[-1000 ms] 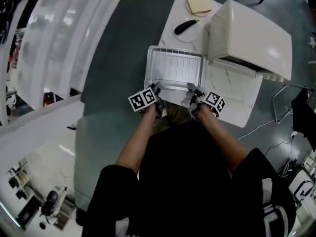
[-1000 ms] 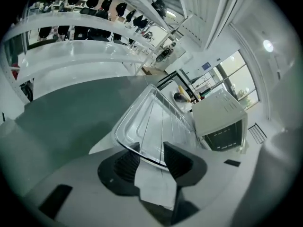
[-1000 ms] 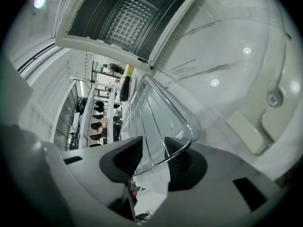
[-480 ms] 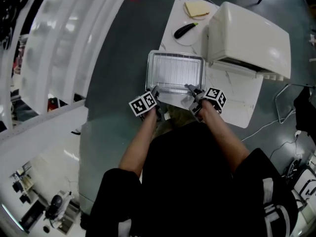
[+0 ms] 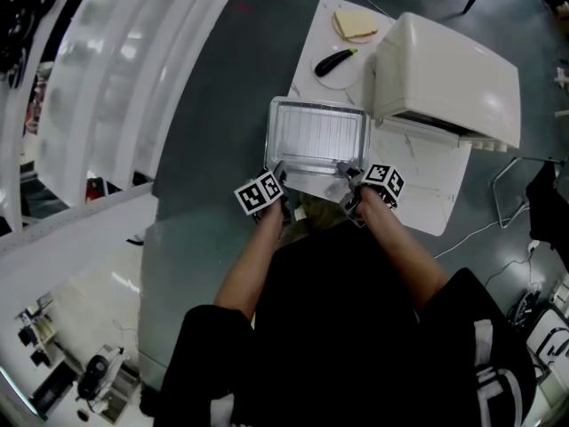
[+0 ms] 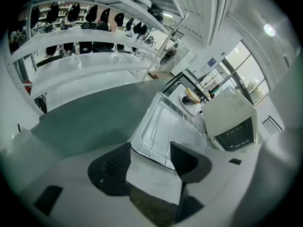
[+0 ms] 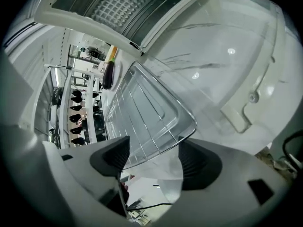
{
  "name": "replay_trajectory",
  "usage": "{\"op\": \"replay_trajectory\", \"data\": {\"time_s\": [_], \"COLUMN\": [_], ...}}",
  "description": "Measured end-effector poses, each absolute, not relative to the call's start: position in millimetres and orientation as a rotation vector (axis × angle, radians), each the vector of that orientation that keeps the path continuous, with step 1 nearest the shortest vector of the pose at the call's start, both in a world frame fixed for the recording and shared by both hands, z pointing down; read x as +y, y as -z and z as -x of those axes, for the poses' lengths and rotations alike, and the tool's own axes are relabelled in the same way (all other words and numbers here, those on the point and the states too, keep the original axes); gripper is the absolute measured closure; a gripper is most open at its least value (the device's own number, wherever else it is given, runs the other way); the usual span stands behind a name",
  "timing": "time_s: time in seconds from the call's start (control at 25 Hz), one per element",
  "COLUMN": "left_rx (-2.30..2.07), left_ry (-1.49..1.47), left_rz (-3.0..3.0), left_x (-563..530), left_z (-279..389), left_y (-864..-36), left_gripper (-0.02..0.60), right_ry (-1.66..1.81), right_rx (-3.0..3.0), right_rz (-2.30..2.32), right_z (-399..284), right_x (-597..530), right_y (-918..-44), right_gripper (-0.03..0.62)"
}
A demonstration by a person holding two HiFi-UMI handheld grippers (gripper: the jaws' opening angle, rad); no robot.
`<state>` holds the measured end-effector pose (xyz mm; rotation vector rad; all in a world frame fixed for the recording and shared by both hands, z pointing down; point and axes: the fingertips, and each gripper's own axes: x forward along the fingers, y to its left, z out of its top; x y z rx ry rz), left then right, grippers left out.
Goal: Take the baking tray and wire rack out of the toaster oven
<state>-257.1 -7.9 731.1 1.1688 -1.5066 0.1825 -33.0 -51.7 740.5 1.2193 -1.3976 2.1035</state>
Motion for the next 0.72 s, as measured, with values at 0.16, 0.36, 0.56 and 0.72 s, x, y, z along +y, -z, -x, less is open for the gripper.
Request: {"op": "replay_trajectory", "data": {"time_s": [0.16, 0.36, 0.56, 0.72], "left_rx": [-1.546, -1.570, -1.577, -1.556], "left_ry": [-0.197, -0.184, -0.057, 0.156], "left_rz": [-1.177, -1.181, -1.194, -1.272], "left_x": [-5, -1, -1, 4], "left_z": [262, 267, 269, 260], "left_y": [-726, -721, -696, -640], "left_gripper": [0.322, 0.322, 0.322, 0.323], "right_ry": [-2.101, -2.092, -2.235, -2.170], "right_rx": [-1.376, -1.379, -1.391, -1.610], "right_rz": [-1.225, -1.218, -1.239, -1.248], "right_z": [29, 30, 35, 39], "right_x": [-47, -45, -52, -59], "right_y": [-745, -744, -715, -663], "right_gripper": [0.267, 0.261, 0.261, 0.263]}}
